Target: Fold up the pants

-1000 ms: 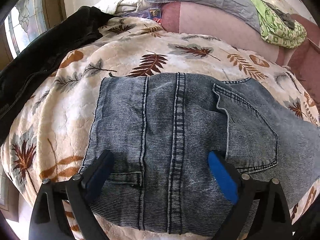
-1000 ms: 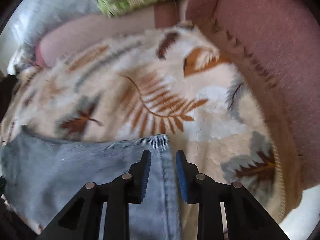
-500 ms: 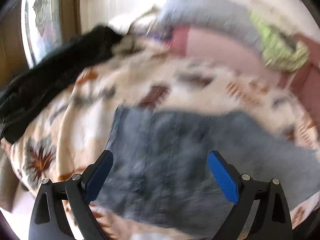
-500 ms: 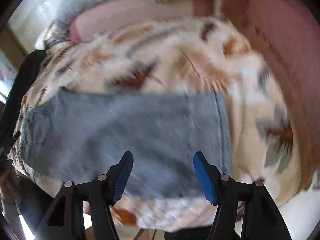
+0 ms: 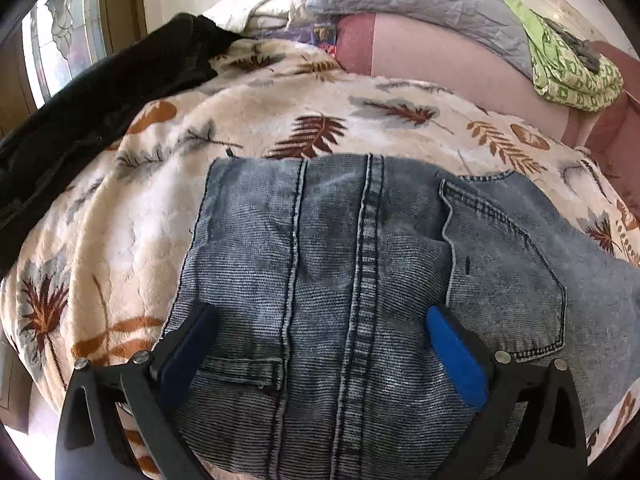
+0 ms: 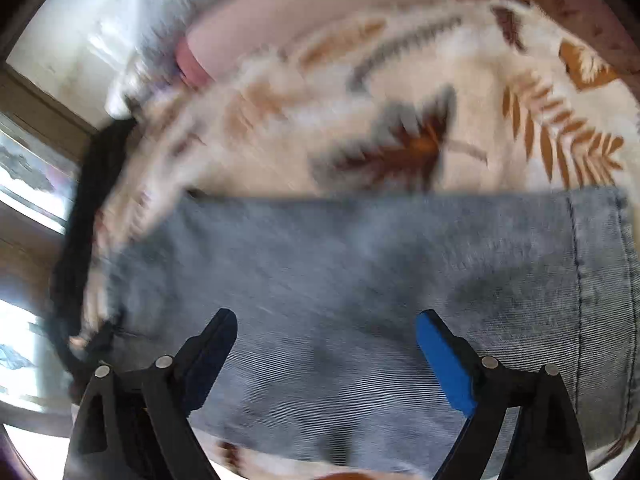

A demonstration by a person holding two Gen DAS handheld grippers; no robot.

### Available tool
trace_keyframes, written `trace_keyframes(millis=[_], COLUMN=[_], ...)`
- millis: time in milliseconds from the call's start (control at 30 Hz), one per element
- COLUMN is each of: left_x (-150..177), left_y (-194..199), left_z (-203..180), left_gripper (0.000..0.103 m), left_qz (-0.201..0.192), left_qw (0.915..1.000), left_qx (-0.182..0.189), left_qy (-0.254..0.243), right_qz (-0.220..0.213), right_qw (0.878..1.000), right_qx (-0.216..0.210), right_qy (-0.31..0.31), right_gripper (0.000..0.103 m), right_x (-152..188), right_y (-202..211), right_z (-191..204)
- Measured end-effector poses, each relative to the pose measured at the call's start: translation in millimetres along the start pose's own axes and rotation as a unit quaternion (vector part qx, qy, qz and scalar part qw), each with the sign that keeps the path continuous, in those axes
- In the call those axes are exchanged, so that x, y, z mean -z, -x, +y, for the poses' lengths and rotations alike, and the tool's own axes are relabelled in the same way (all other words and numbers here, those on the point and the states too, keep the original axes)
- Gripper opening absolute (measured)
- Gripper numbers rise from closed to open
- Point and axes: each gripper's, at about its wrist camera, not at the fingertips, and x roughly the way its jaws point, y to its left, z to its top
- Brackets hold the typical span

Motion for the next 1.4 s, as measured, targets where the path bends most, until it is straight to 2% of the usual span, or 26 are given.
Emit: trace_keyframes(millis=[67, 100, 167, 233, 267, 367, 467, 500, 533, 567, 600, 667, 700, 767, 867, 933, 967, 1000, 1067, 1100, 1133, 1200, 1267, 1333, 1367, 1400], left_x=[0.0, 0.7, 0.2, -0.8, 0.6, 0.4, -1.1, -1.6, -2.0, -2.0, -2.5, -3.7, -5.2, -8.6, -10.5, -8.0, -5.4, -0.8, -2.0, -3.4, -4.2, -2.2, -2.2, -3.1, -3.0, -1.8], left_y=[-0.3, 0.5, 0.3, -1.1, 1.2, 7.2, 11.1, 10.1, 8.2, 8.0, 8.8, 16.4, 24.7, 38.0, 48.6, 32.1, 18.2, 1.0, -0.4, -0.7, -1.9, -3.2, -4.9, -5.9, -6.4, -6.8], left_z=[0.3, -1.3, -2.4, -2.9, -2.4, -0.9, -1.9, -2.4, -2.8, -2.6, -2.5, -3.0, -3.5, -7.4, -23.7, -36.7, -38.8, -34.9, -14.4, -9.8, -8.0, -7.6, -9.9, -9.2, -9.2, -9.5], left_gripper=[0.103, 0.103, 0.103, 0.103, 0.103, 0.103, 0.103, 0.103, 0.103, 0.103, 0.103, 0.103, 0.103, 0.103, 0.103, 0.103, 0.103, 0.103, 0.103, 0.103, 0.103, 0.103, 0.103, 0.103, 0.103, 0.103], left_qz=[-0.002, -0.002, -0.002, -0.003, -0.006, -0.020, -0.036, -0.034, -0.029, -0.027, -0.026, -0.039, -0.056, -0.083, -0.108, -0.082, -0.056, -0.022, -0.008, -0.005, -0.006, -0.009, -0.012, -0.012, -0.012, -0.012], left_qw=[1.0000, 1.0000, 1.0000, 1.0000, 0.9999, 0.9996, 0.9989, 0.9988, 0.9988, 0.9989, 0.9988, 0.9979, 0.9969, 0.9956, 0.9940, 0.9941, 0.9930, 0.9929, 0.9990, 0.9993, 0.9993, 0.9994, 0.9992, 0.9992, 0.9992, 0.9992], left_qx=[-0.004, -0.004, -0.004, -0.007, -0.006, -0.011, -0.023, -0.028, -0.032, -0.031, -0.031, -0.045, -0.049, -0.035, -0.010, -0.047, -0.079, -0.095, -0.044, -0.036, -0.036, -0.033, -0.038, -0.038, -0.037, -0.037], left_qy=[0.000, 0.003, 0.006, 0.006, 0.007, 0.016, 0.020, 0.020, 0.022, 0.024, 0.027, 0.026, 0.027, 0.027, -0.007, -0.052, -0.067, -0.068, 0.003, 0.011, 0.008, 0.009, 0.001, 0.003, 0.005, 0.007], right_qz=[-0.014, -0.009, 0.049, 0.013, 0.010, -0.036, -0.030, -0.031, -0.017, 0.009, -0.006, 0.003, -0.005, -0.016, -0.005, 0.009, 0.016, 0.028, 0.056, 0.032, 0.026, 0.052, 0.035, 0.019, 0.029, 0.057], right_qw=[0.999, 0.998, 0.998, 0.999, 0.998, 0.992, 0.982, 0.981, 0.986, 0.987, 0.985, 0.985, 0.984, 0.984, 0.976, 0.971, 0.968, 0.968, 0.973, 0.974, 0.975, 0.967, 0.963, 0.964, 0.966, 0.968], right_qx=[-0.048, -0.058, -0.030, -0.046, -0.057, -0.108, -0.180, -0.183, -0.155, -0.129, -0.134, -0.139, -0.156, -0.167, -0.212, -0.236, -0.247, -0.246, -0.210, -0.209, -0.210, -0.236, -0.259, -0.263, -0.258, -0.241], right_qy=[-0.005, -0.007, -0.015, -0.025, -0.036, -0.061, -0.056, -0.056, -0.064, -0.091, -0.106, -0.102, -0.084, -0.058, -0.041, -0.044, -0.049, -0.052, -0.080, -0.079, -0.069, -0.079, -0.059, -0.018, -0.019, -0.030], right_gripper=[0.095, 0.098, 0.102, 0.103, 0.103, 0.102, 0.102, 0.103, 0.102, 0.096, 0.096, 0.097, 0.097, 0.097, 0.097, 0.097, 0.097, 0.097, 0.097, 0.097, 0.099, 0.099, 0.099, 0.101, 0.103, 0.103], right_x=[6.2, 8.2, 14.0, 14.0, 13.2, 18.9, 22.4, 25.9, 28.7, 30.1, 30.0, 21.0, 15.8, 7.7, -4.7, -15.8, -18.4, -19.8, -10.2, -8.9, -10.8, -12.8, -13.1, -5.9, 0.0, 4.3], right_y=[2.6, -7.6, -51.4, -37.7, -27.2, 6.3, 9.6, 5.2, -11.2, -31.3, -26.7, -14.1, -2.8, 8.6, -4.1, -28.3, -41.4, -64.8, -108.5, -110.3, -102.1, -93.4, -74.3, -66.3, -74.2, -92.4], right_z=[4.0, -0.6, -18.1, -16.5, -14.7, -16.0, -20.0, -26.9, -39.7, -54.4, -57.9, -43.1, -30.2, -12.3, 16.1, 31.6, 35.0, 36.0, 18.9, 19.4, 27.7, 38.8, 54.4, 65.7, 64.6, 60.9])
